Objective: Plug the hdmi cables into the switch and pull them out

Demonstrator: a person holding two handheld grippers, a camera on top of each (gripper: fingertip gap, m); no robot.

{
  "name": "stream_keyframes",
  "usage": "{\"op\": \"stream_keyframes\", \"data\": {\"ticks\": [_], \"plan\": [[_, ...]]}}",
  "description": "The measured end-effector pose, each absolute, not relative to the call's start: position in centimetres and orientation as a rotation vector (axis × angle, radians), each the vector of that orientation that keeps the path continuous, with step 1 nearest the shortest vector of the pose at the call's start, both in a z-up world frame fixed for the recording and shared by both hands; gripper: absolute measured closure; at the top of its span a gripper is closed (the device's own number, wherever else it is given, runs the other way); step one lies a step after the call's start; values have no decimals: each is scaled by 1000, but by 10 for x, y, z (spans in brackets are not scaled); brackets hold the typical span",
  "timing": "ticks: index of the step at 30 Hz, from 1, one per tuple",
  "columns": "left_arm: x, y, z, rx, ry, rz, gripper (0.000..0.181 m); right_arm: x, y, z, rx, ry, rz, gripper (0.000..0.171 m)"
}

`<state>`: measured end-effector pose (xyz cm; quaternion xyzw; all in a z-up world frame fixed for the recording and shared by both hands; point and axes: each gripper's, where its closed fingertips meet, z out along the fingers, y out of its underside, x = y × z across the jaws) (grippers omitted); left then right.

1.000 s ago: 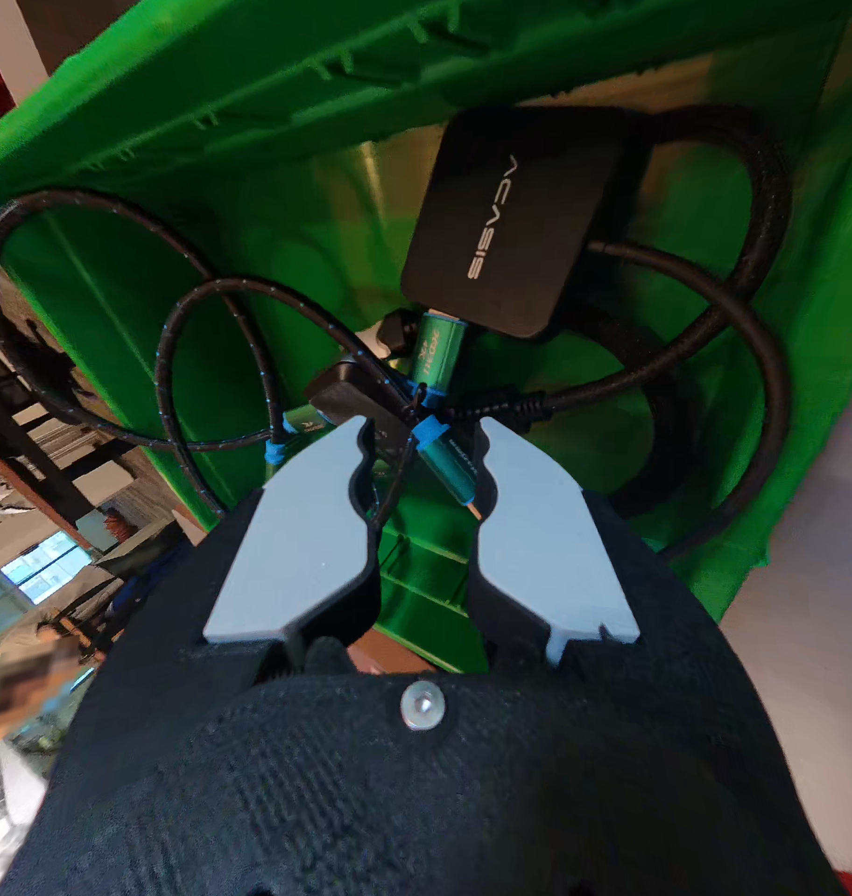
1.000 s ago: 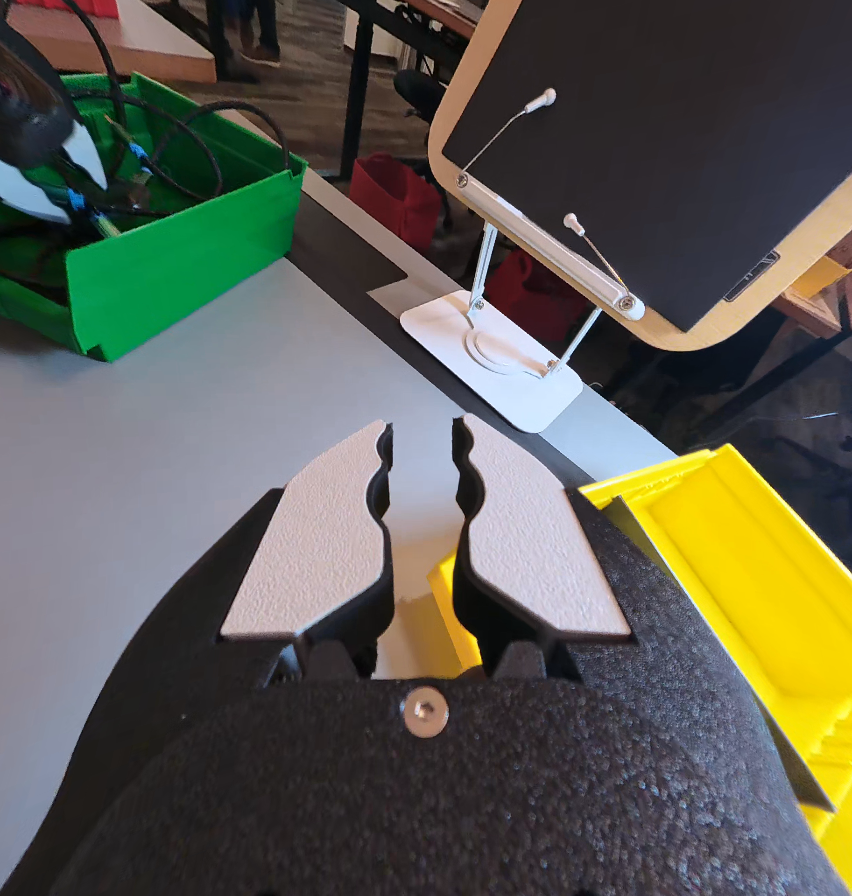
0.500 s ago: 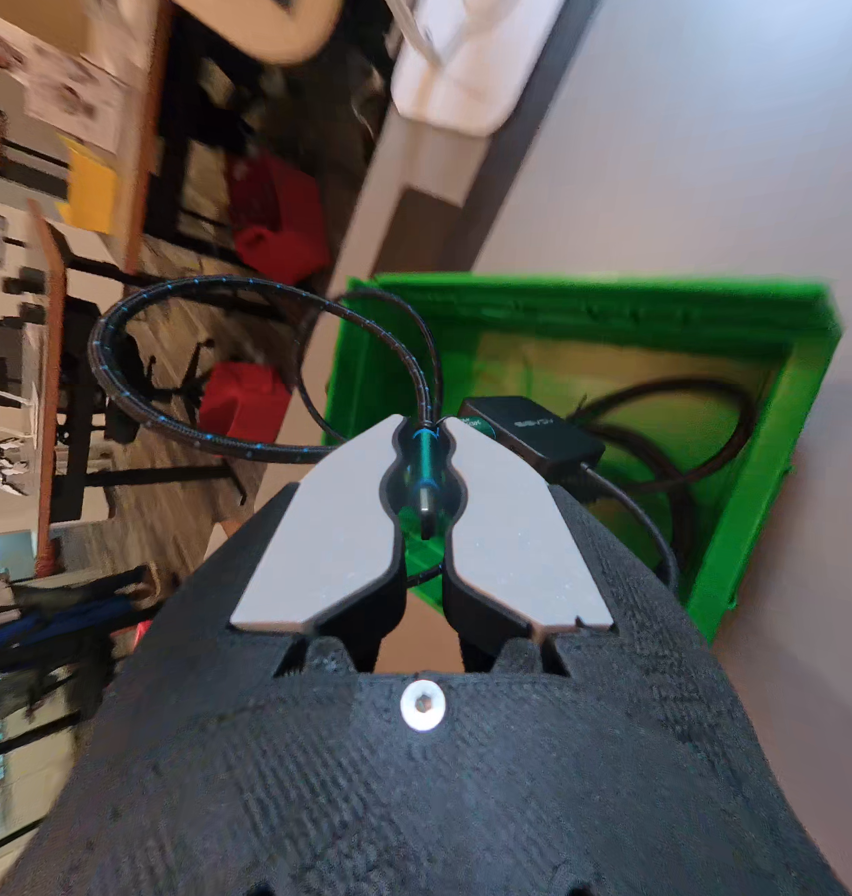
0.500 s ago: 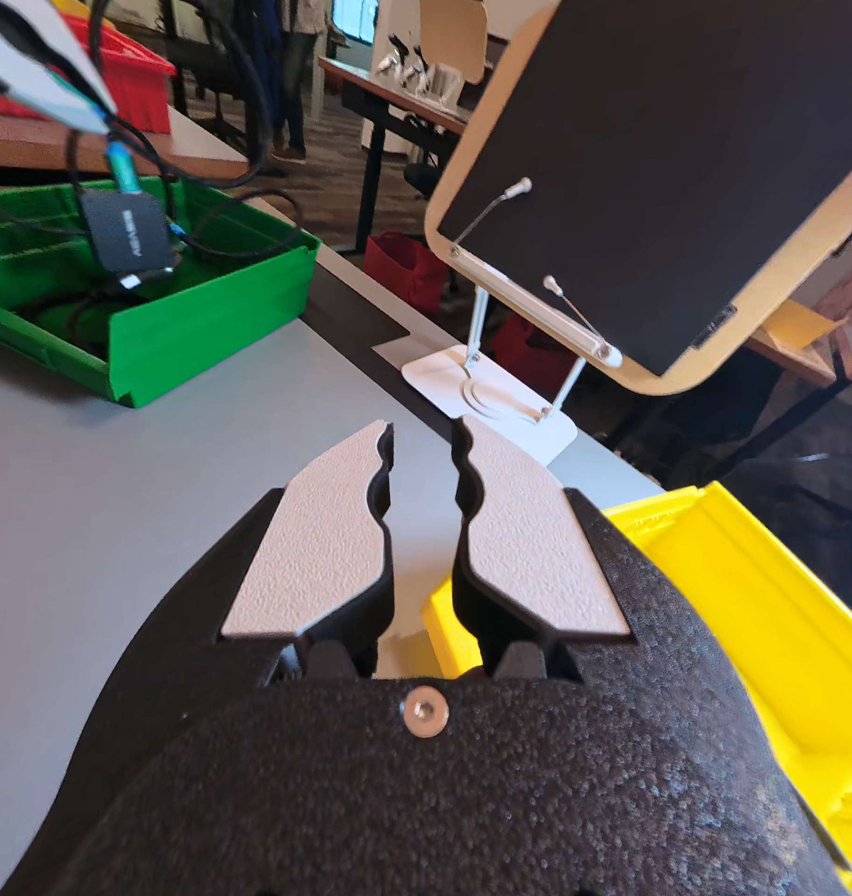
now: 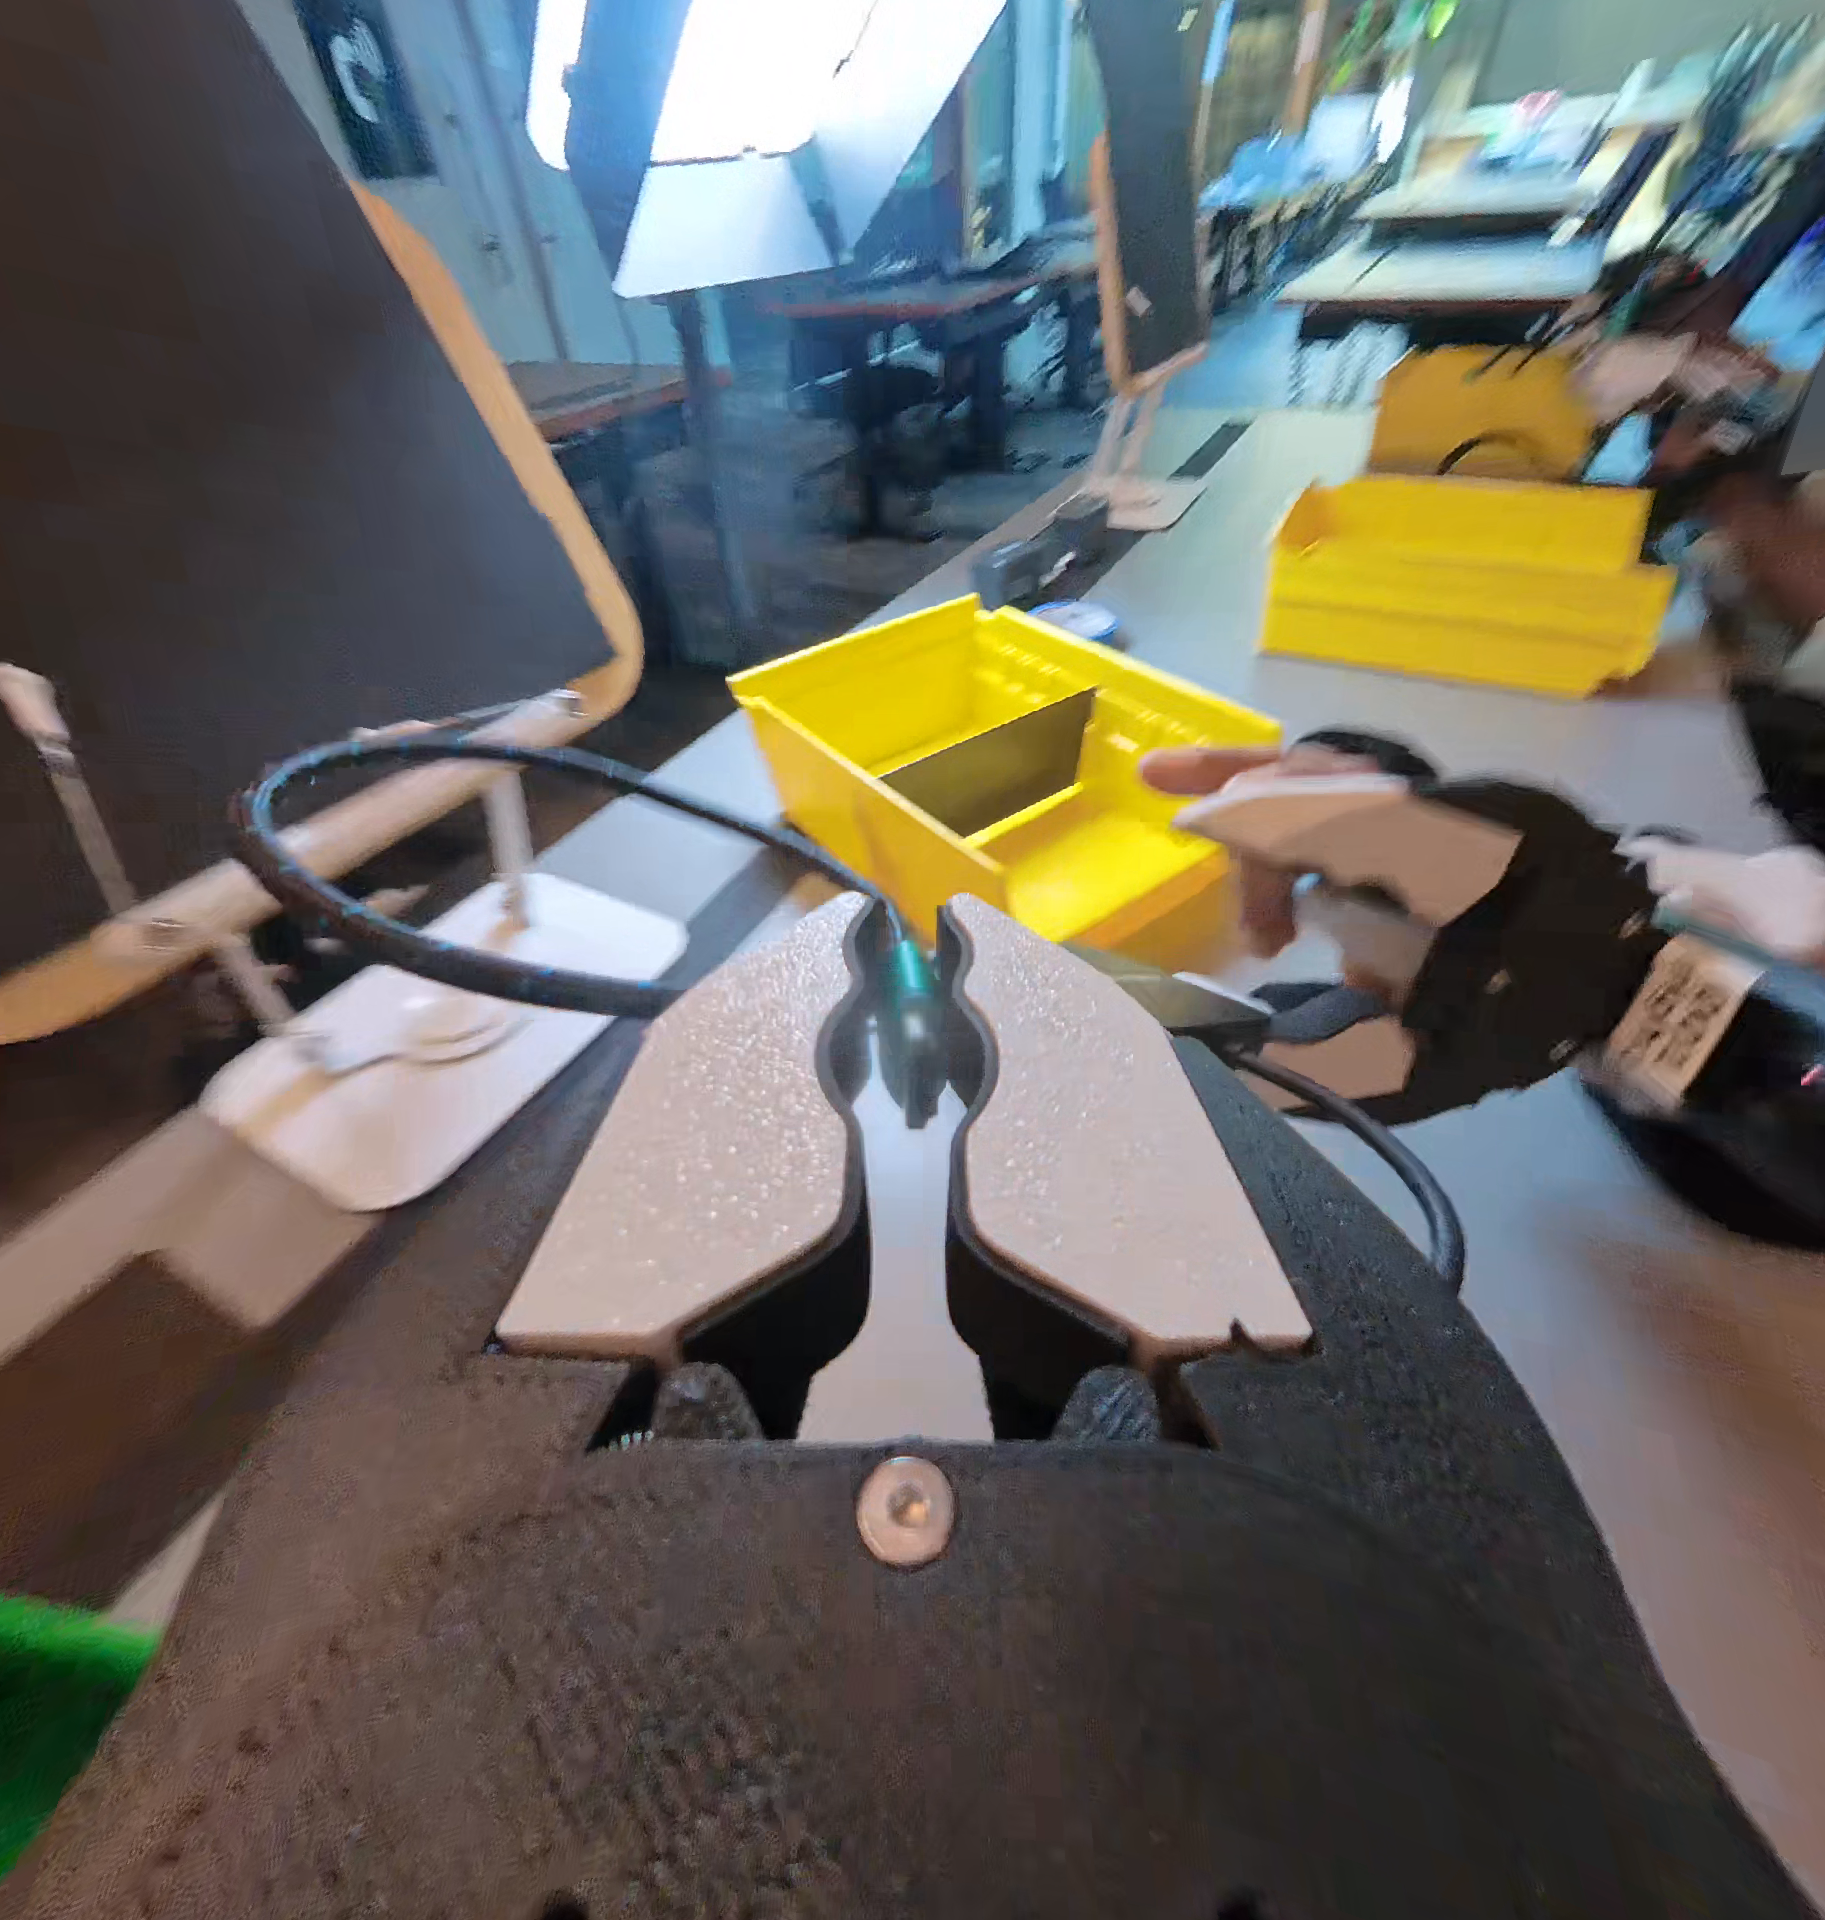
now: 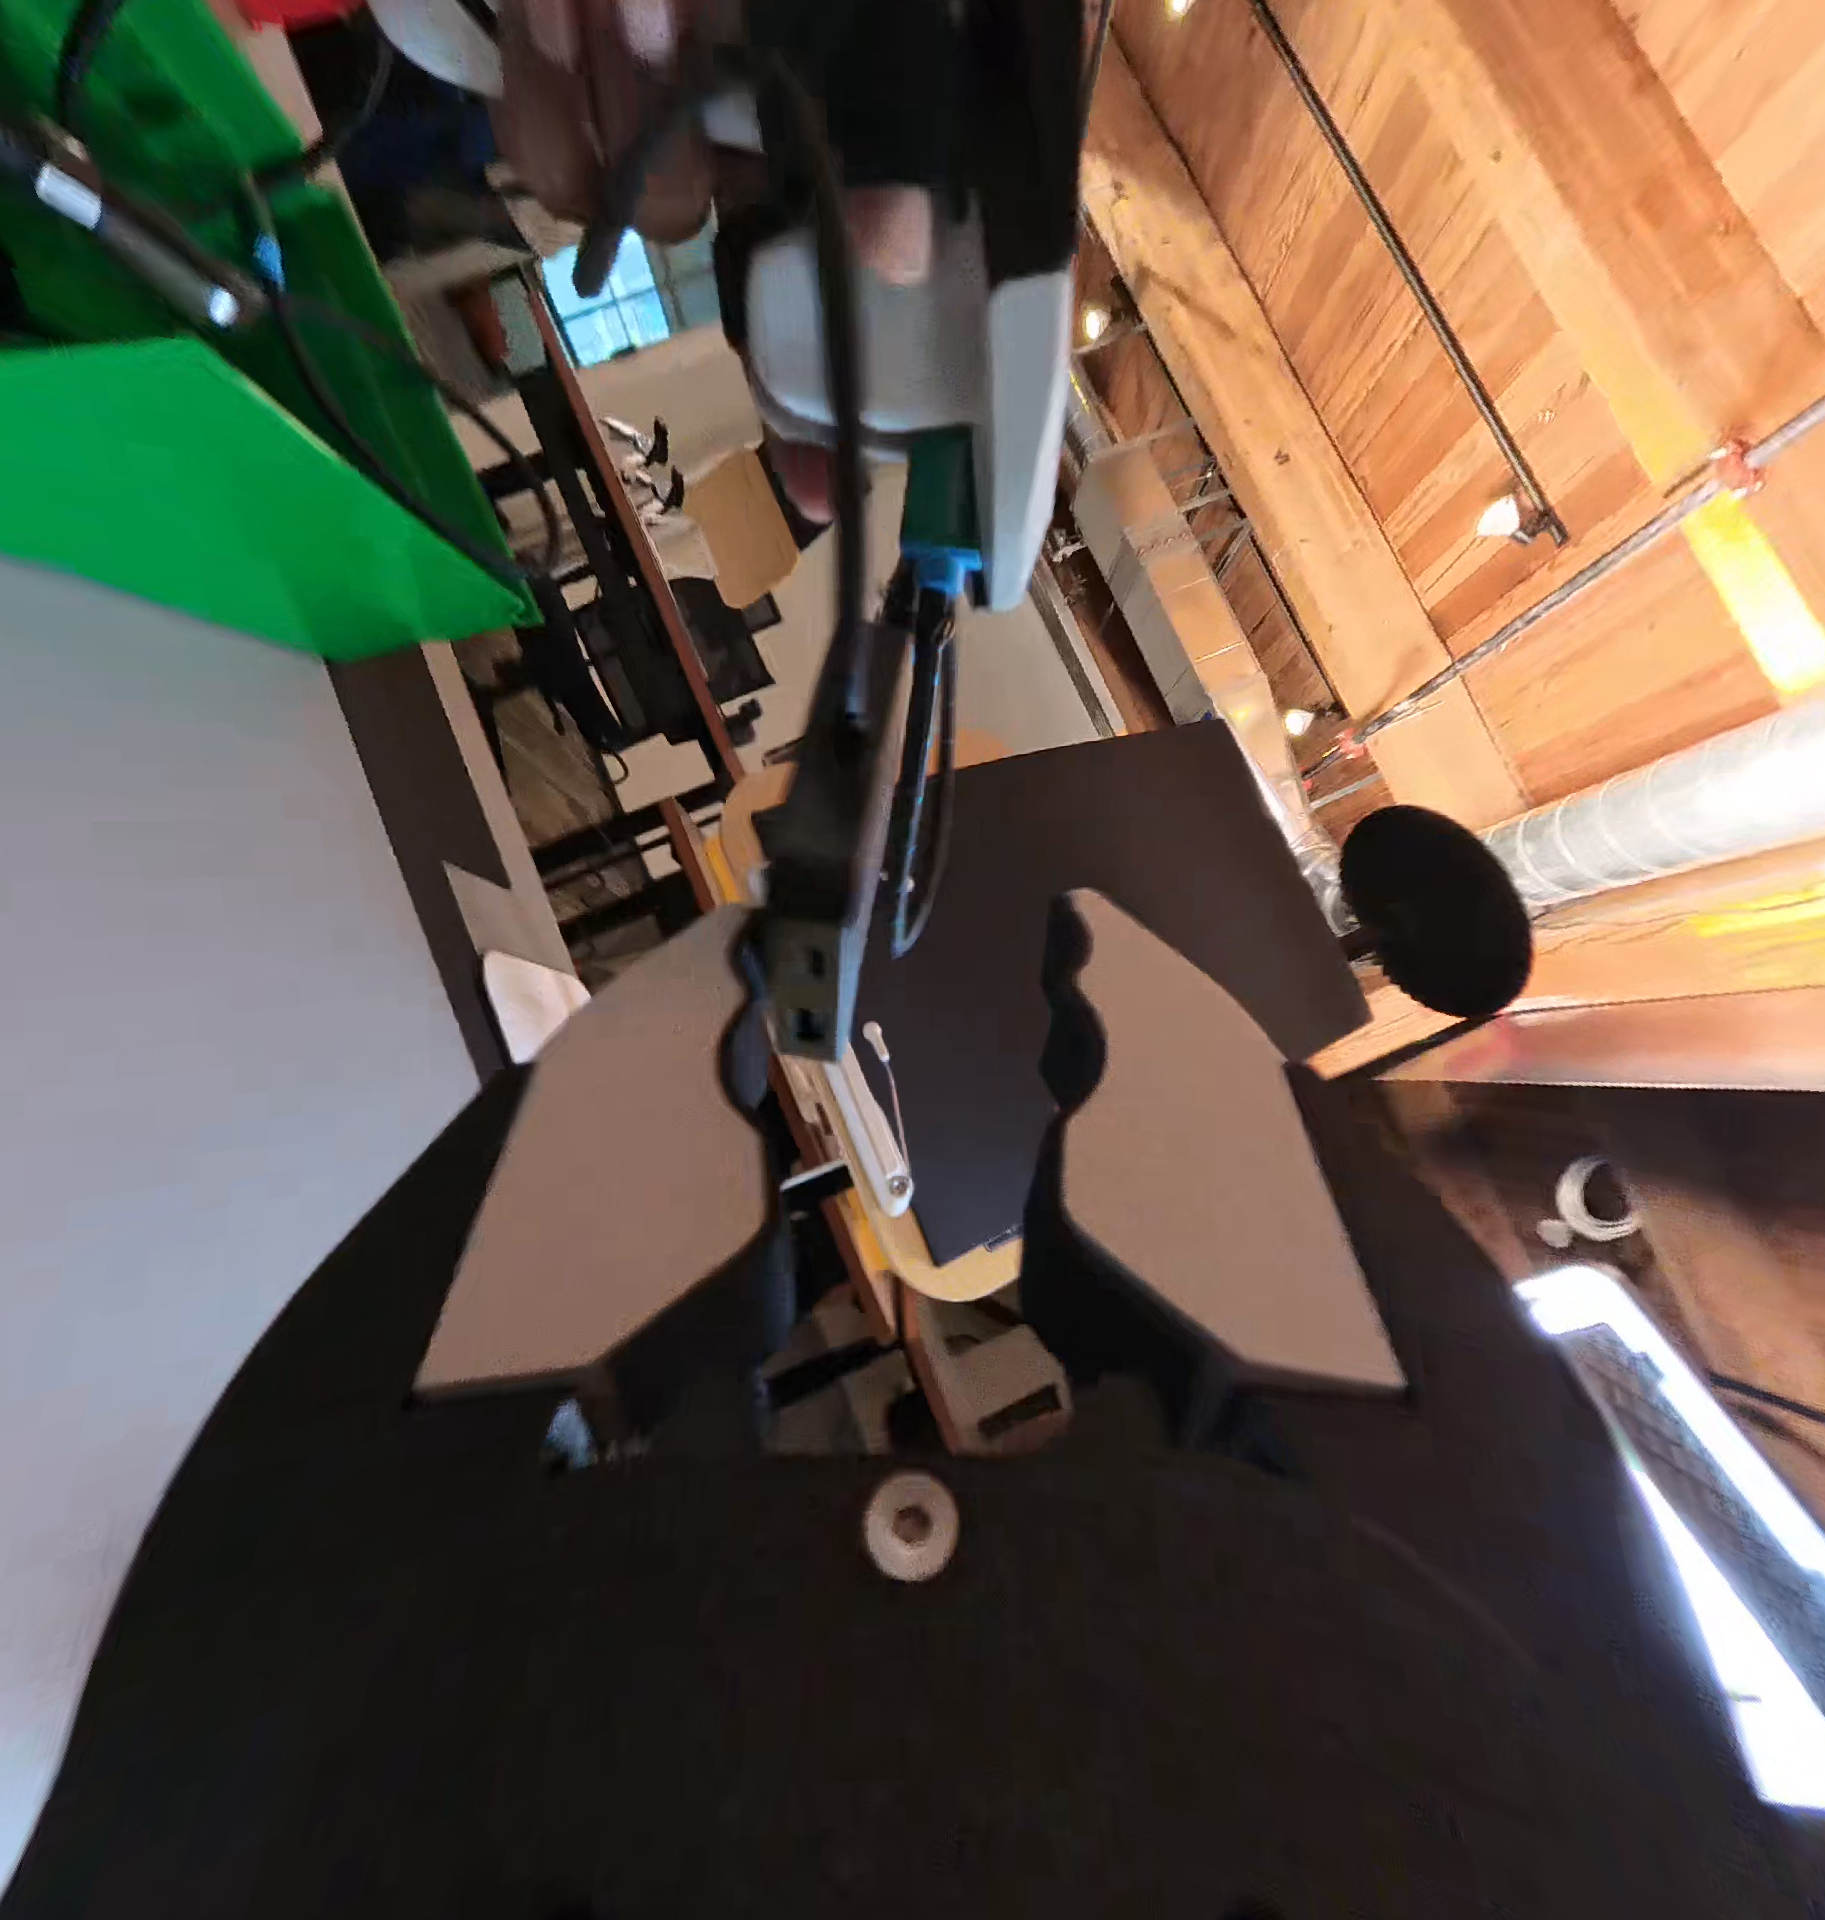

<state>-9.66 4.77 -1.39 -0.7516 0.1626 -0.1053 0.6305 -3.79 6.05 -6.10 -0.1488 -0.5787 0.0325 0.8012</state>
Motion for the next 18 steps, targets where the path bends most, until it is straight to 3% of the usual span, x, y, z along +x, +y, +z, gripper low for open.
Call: {"op": "stream_keyframes", "data": {"ticks": [1,2,8,18], "plan": [[-93,55,-22,-1717,349,-293,172,-37,61,-65,-296,-1238,50,144],[-91,60,-32,-1733,346,-325,172,-36,61,-69,-273,-1247,52,155],[-90,60,-53,-1766,382,-379,170,-34,69,-79,-450,-1416,315,157],[-96,11,20,-1560,521,32,155,-12,99,-72,-793,-1542,651,157]]}}
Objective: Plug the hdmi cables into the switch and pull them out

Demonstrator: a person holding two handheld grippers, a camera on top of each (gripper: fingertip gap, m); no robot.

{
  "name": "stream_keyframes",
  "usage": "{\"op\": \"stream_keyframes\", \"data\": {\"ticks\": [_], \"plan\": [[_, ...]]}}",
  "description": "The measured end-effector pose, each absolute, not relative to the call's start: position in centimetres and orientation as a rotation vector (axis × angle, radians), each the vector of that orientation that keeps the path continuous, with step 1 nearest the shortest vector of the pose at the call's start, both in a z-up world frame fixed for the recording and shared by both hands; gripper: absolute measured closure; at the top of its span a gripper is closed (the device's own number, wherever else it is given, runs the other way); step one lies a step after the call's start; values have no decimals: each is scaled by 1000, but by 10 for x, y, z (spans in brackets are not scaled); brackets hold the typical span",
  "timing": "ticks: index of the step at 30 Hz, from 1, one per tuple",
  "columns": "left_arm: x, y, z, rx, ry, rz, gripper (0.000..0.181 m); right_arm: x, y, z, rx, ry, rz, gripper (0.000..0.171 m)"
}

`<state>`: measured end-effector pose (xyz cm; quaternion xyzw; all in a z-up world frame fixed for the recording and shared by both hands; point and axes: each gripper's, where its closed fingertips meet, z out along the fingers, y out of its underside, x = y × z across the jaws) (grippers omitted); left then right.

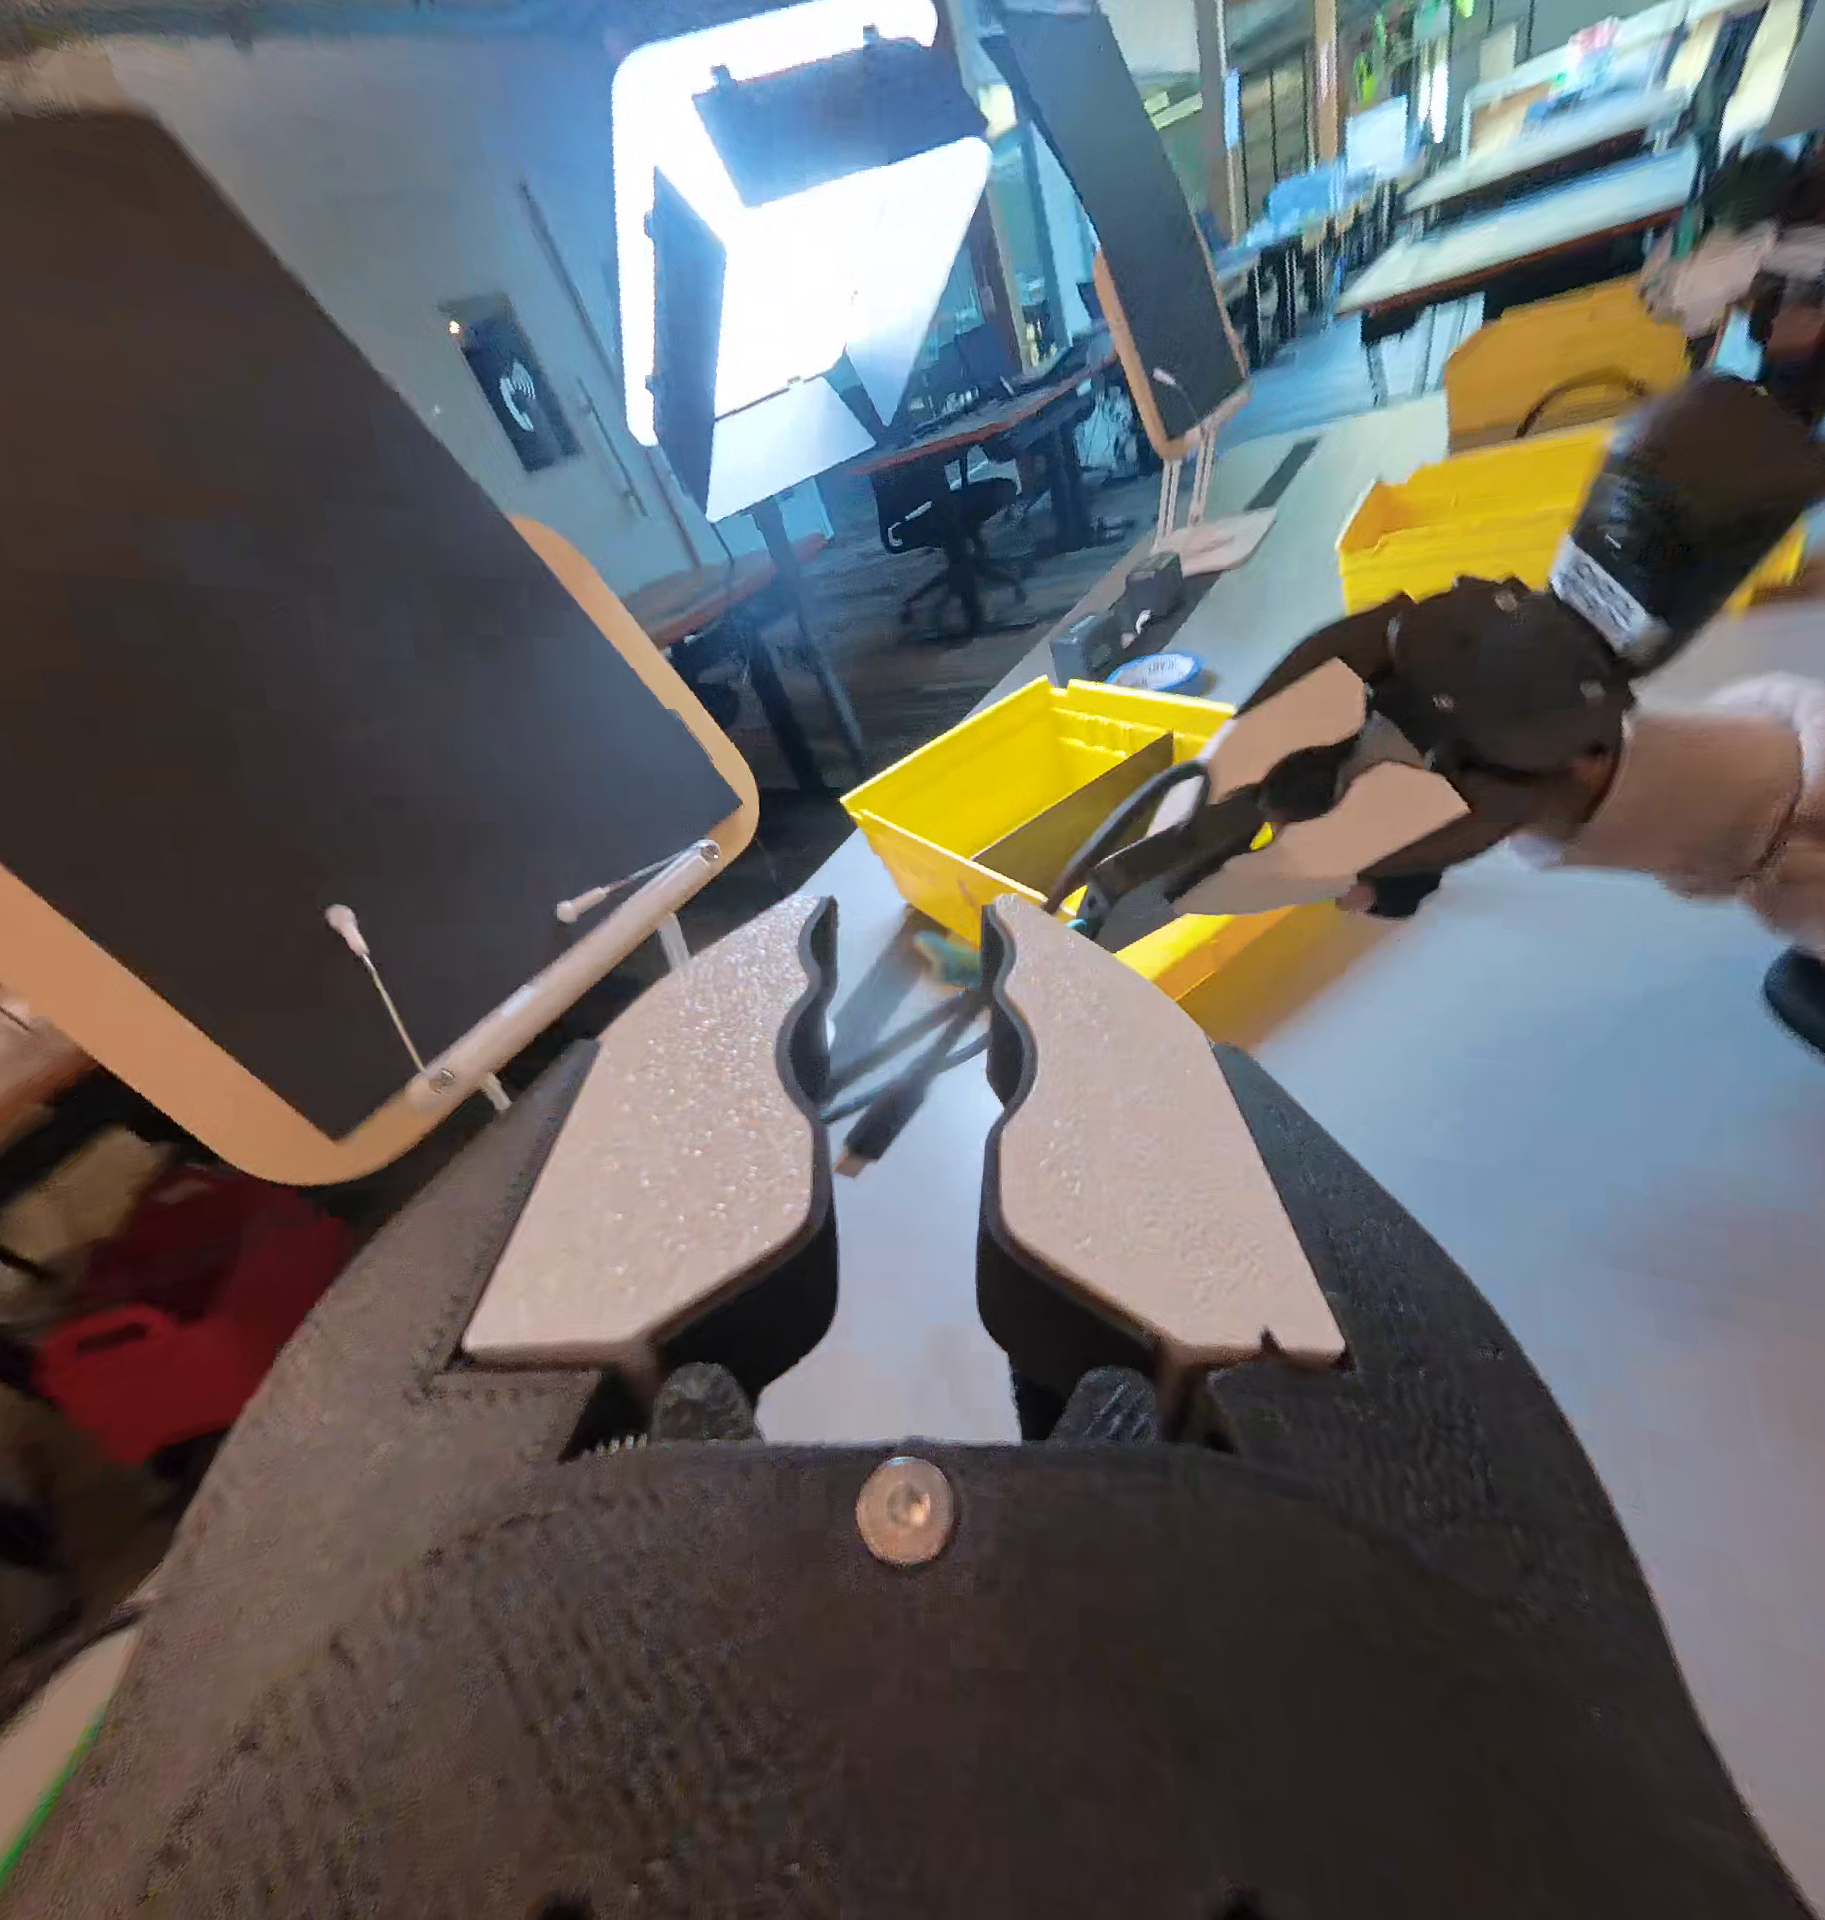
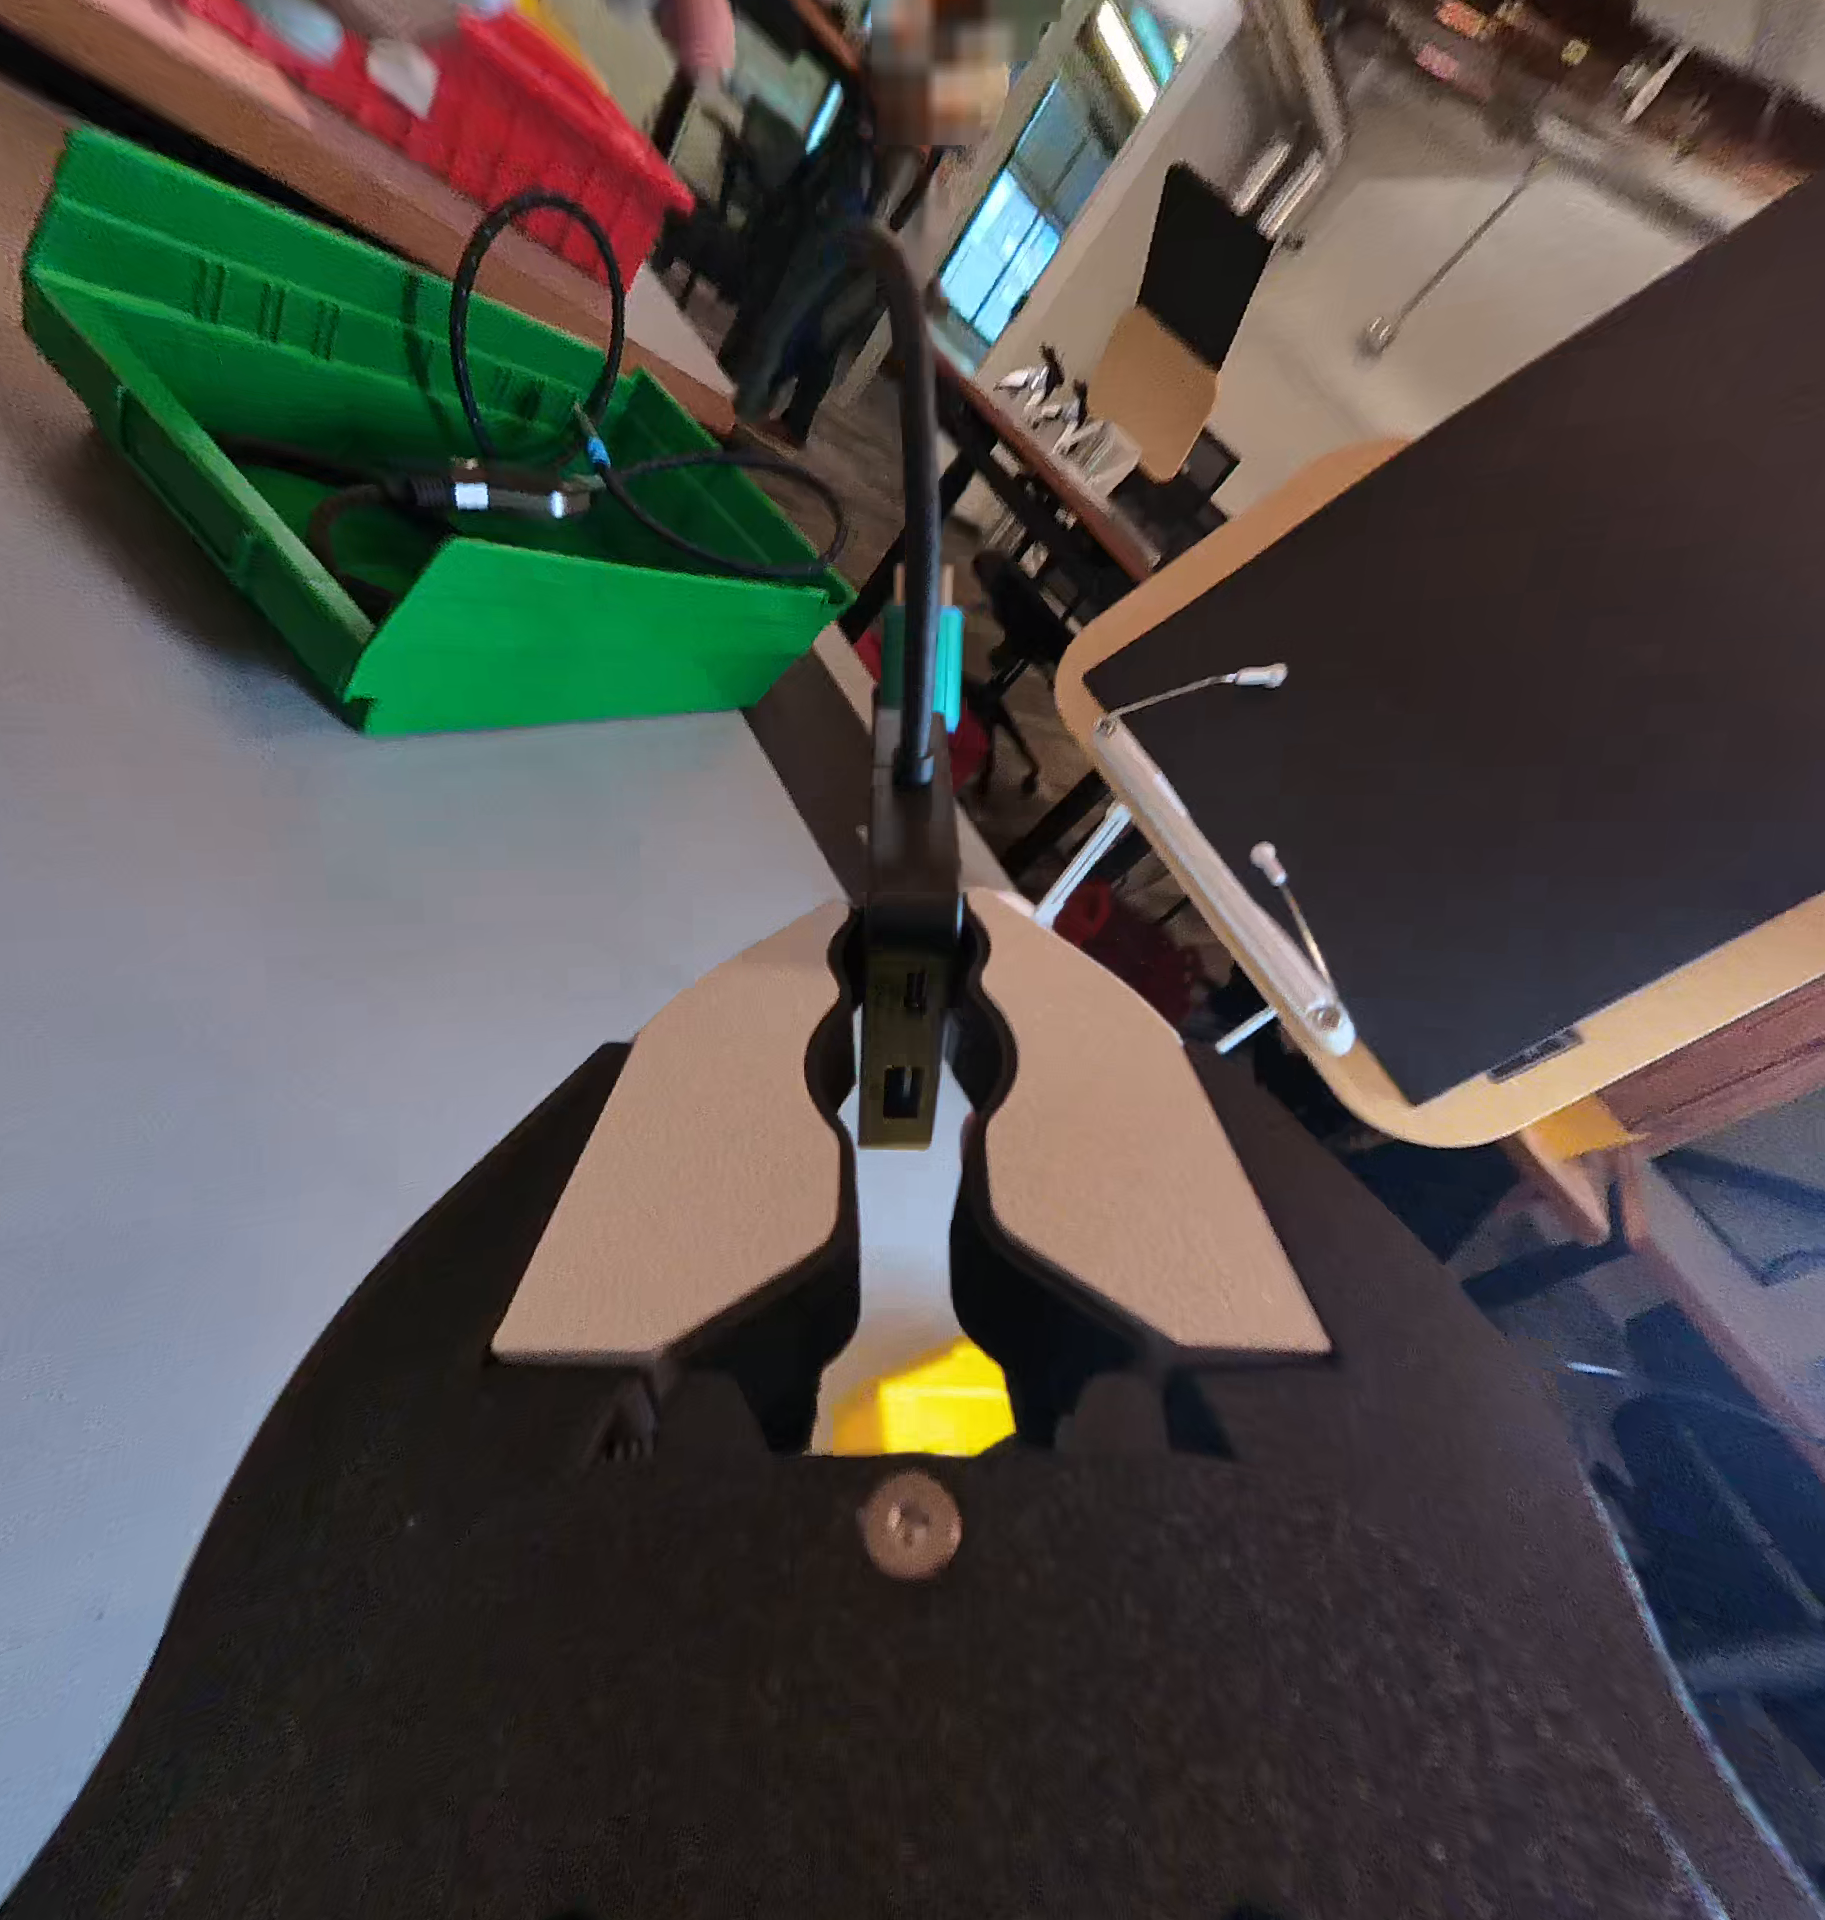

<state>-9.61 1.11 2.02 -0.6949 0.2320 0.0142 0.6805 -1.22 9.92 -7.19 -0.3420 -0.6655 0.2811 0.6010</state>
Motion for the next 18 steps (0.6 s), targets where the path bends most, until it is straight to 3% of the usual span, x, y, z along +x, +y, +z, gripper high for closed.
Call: {"op": "stream_keyframes", "data": {"ticks": [11,14,18], "plan": [[-18,48,-97,-1769,1171,467,141,-12,32,-95,-652,-1877,651,157],[-8,47,-111,-1743,1247,399,163,-9,25,-88,-631,-1880,659,157],[-5,44,-91,-1672,1139,190,167,-5,31,-61,-665,-1760,788,146]]}}
